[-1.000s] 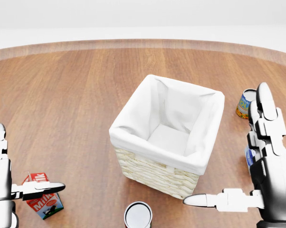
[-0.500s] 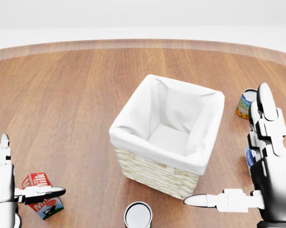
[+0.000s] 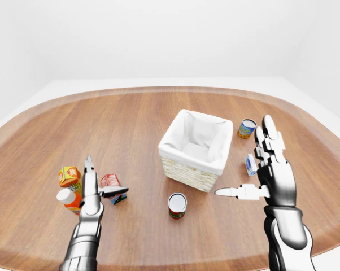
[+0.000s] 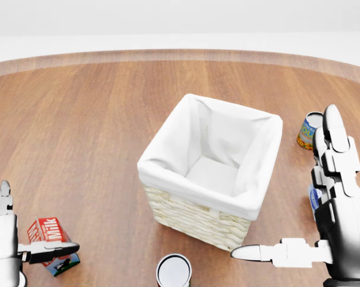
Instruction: Pick the milk and place it in the basket.
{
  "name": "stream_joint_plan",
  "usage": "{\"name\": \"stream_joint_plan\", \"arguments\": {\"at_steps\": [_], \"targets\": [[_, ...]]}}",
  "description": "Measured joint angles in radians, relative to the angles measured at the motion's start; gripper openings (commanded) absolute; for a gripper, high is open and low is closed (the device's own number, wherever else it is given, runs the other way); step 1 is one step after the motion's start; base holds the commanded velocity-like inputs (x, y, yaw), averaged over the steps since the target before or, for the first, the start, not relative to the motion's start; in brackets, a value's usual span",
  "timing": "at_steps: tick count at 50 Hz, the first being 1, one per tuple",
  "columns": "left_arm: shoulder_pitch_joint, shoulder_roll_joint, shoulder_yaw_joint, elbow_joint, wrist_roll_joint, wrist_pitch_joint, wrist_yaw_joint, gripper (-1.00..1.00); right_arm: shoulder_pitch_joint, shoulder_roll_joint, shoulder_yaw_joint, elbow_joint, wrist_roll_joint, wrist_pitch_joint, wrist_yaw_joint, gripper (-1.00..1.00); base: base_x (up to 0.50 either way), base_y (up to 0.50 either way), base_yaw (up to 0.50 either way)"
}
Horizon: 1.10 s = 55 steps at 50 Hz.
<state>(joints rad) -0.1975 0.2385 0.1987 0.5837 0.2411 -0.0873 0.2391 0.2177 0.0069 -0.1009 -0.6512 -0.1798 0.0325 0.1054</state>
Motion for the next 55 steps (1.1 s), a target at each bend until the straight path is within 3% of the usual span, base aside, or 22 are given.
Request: {"name": "stream_joint_plan", "arguments": {"at_steps": [27,52,53,54,55], "targets": [[-0.042,0.017,-0.016,0.135,0.009,0.0,0.034,1.0,-0.003,-0.001,0.004,-0.001,-0.002,0.005,-0.001,1.0,0.0,0.0,0.0],[-0.14,0.047,-0.064,0.403,0.032,0.0,0.094,1.0,-0.003,-0.001,0.002,0.005,0.0,-0.002,-0.003,1.0,0.0,0.0,0.0],[-0.141,0.047,-0.065,0.407,0.03,0.0,0.088,-0.11,-0.003,-0.001,0.001,0.005,0.0,-0.002,-0.003,1.0,0.0,0.0,0.0],[-0.14,0.047,-0.064,0.41,0.026,0.0,0.082,-0.95,-0.004,-0.001,0.001,0.006,0.0,-0.002,-0.003,1.0,0.0,0.0,0.0],[-0.139,0.047,-0.063,0.412,0.02,0.0,0.074,-1.0,-0.004,-0.001,0.001,0.006,0.0,-0.002,-0.003,1.0,0.0,0.0,0.0]]}}
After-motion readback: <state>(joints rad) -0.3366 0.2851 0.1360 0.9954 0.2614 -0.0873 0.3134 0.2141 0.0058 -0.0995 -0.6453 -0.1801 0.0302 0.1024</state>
